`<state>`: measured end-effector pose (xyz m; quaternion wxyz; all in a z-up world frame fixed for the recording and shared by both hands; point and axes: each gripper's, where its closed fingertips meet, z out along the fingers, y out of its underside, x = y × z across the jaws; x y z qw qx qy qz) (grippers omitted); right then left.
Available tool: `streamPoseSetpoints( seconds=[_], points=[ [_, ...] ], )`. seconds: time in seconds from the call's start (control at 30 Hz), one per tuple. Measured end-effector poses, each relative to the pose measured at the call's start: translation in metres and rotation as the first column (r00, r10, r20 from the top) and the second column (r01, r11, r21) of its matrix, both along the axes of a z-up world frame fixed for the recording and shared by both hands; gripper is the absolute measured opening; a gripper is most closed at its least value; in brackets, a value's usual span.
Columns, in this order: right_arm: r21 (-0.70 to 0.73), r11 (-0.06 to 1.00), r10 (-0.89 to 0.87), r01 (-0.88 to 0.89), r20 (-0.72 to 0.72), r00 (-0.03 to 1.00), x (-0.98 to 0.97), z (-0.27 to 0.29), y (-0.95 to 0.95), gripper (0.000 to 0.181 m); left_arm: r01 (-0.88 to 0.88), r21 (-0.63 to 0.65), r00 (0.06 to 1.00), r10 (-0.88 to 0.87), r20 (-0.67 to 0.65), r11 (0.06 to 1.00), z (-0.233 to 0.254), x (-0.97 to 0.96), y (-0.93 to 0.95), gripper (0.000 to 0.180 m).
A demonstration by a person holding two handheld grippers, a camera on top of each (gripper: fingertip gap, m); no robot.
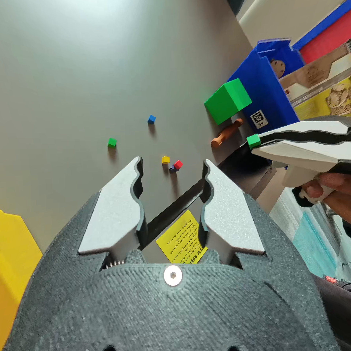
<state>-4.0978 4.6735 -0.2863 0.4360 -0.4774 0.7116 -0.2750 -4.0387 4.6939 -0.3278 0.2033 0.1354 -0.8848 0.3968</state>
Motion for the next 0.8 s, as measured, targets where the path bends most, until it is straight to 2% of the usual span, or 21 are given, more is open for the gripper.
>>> streamPoseSetpoints(
  seconds=[0.2, 0.33, 0.4, 0.47, 0.5, 0.53, 0.57, 0.67, 0.8],
  points=[
    [-0.044, 0.998, 0.036, -0.040, -0.101, 0.994, -0.006, -0.020, 0.010, 0.009, -0.018, 0.051, 1.000, 0.017, 0.016, 0.999, -0.018, -0.006, -0.002, 0.059],
    [-0.046, 0.998, 0.047, -0.052, -0.100, 0.994, -0.006, -0.017, 0.007, 0.009, -0.038, 0.068, 0.999, 0.036, 0.033, 0.997, -0.026, -0.002, -0.004, 0.058],
    [0.062, 0.997, 0.036, -0.042, 0.087, 0.996, 0.004, 0.013, 0.006, 0.009, -0.046, 0.050, 0.999, 0.046, -0.006, 0.998, -0.023, -0.003, -0.007, 0.058],
    [0.282, 0.960, -0.099, 0.002, 0.330, 0.939, 0.006, 0.058, -0.013, 0.009, -0.041, -0.004, 0.993, 0.040, -0.110, 0.999, -0.012, -0.009, -0.011, 0.057],
    [0.332, 0.943, -0.161, 0.026, 0.385, 0.909, 0.004, 0.072, -0.027, 0.009, -0.048, -0.018, 0.990, 0.046, -0.136, 0.999, -0.008, -0.009, -0.012, 0.057],
    [0.318, 0.947, -0.179, 0.053, 0.382, 0.907, 0.002, 0.073, -0.036, 0.008, -0.059, -0.021, 0.990, 0.056, -0.129, 0.998, -0.008, -0.006, -0.012, 0.057],
    [0.262, 0.963, -0.156, 0.067, 0.335, 0.929, 0.002, 0.065, -0.038, 0.009, -0.064, -0.019, 0.992, 0.062, -0.111, 0.998, -0.009, -0.004, -0.012, 0.057],
    [0.094, 0.995, -0.042, 0.035, 0.075, 0.996, -0.001, 0.017, -0.032, 0.009, -0.068, 0.023, 0.995, 0.070, -0.075, 0.997, -0.020, 0.000, -0.008, 0.055],
    [-0.130, 0.991, 0.011, -0.034, -0.171, 0.985, -0.008, -0.023, -0.030, 0.009, -0.071, 0.052, 0.996, 0.074, -0.046, 0.996, -0.028, 0.002, -0.001, 0.053]
  ],
)
